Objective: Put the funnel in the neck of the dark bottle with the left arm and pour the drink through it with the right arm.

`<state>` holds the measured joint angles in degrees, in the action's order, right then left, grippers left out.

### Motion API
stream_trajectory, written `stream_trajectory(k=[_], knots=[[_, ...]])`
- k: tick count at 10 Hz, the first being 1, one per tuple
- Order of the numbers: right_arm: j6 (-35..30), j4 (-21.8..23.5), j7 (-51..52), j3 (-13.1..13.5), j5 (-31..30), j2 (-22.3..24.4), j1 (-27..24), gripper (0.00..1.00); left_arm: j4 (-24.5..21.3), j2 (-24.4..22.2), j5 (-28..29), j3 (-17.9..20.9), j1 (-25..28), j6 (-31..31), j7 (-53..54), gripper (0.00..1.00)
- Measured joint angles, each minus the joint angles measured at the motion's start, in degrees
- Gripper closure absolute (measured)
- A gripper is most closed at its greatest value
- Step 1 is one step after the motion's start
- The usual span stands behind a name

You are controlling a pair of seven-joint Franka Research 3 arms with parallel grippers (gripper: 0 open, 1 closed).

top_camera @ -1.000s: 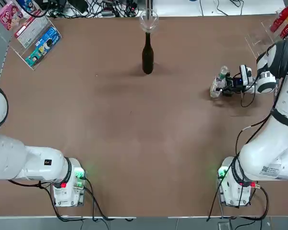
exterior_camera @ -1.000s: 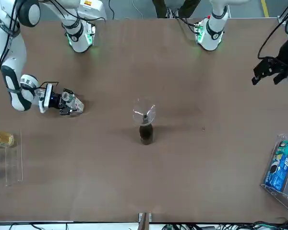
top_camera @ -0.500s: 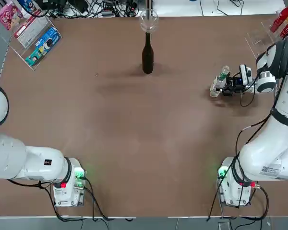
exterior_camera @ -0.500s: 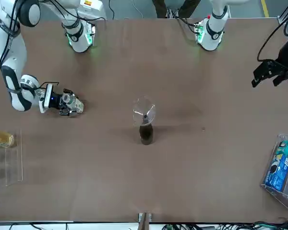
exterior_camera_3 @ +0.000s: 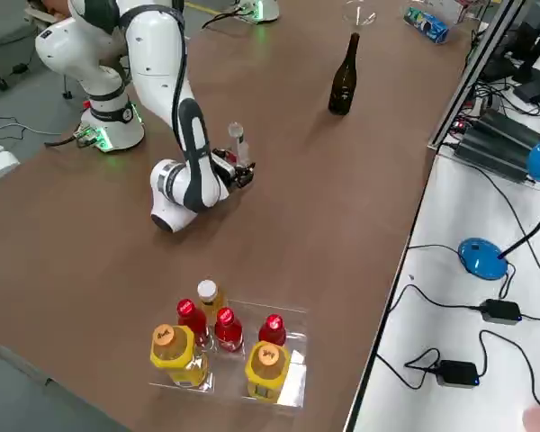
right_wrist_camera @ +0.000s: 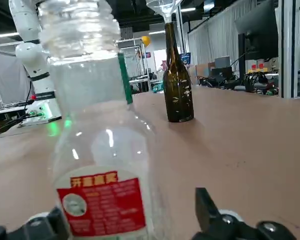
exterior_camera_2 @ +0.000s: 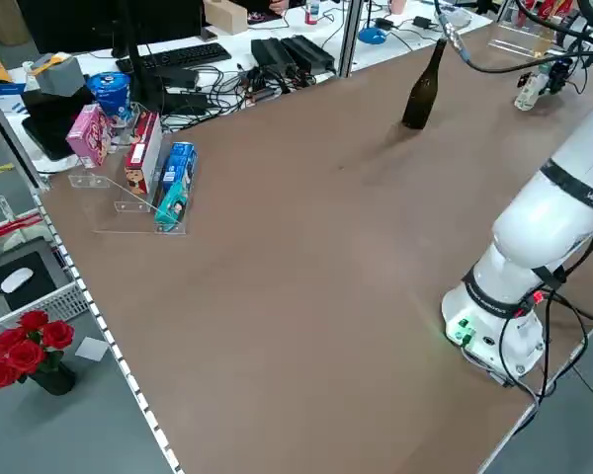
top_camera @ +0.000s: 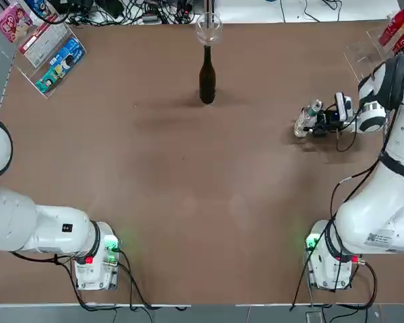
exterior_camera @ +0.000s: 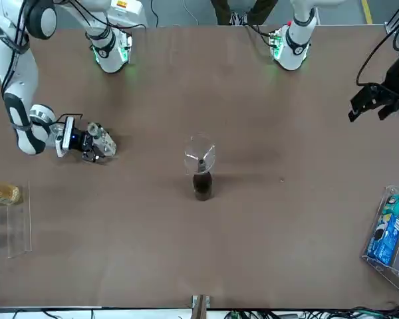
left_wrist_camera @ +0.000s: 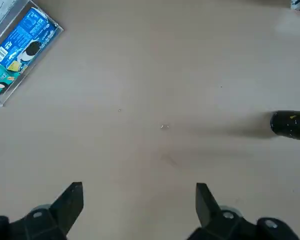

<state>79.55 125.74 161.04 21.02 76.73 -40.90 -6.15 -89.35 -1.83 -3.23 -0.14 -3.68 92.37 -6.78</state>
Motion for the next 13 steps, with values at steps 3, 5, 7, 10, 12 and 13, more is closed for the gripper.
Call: stream_trajectory(k=[3, 5, 7, 10, 12, 13], knots=[[0.0, 0.0, 0.0, 0.2, 0.5, -0.3, 0.0, 0.00, 0.0, 0.0, 0.0, -0.1, 0.0, 0.0, 0.0, 0.01], [-0.1, 0.0, 0.0, 1.6, 0.5, -0.3, 0.0, 0.00, 0.0, 0.0, 0.0, -0.1, 0.0, 0.0, 0.0, 0.01], [-0.6, 0.2, 0.0, 3.9, 0.4, -0.3, 0.0, 0.00, 0.0, 0.0, 0.0, -0.1, 0.0, 0.0, 0.0, 0.01], [-2.5, 0.2, 0.0, 6.8, -0.8, -0.3, 0.1, 0.00, 0.0, 0.0, 0.0, -0.1, 0.0, 0.0, 0.0, 0.01], [-3.4, 0.2, -0.1, 7.9, -1.7, -0.3, 0.4, 0.00, 0.0, 0.0, 0.0, -0.1, 0.0, 0.0, 0.0, 0.01], [-4.2, 0.0, -1.0, 9.4, -3.2, -0.1, 0.9, 0.00, 0.0, 0.0, 0.0, -0.1, 0.0, 0.0, 0.0, 0.01]])
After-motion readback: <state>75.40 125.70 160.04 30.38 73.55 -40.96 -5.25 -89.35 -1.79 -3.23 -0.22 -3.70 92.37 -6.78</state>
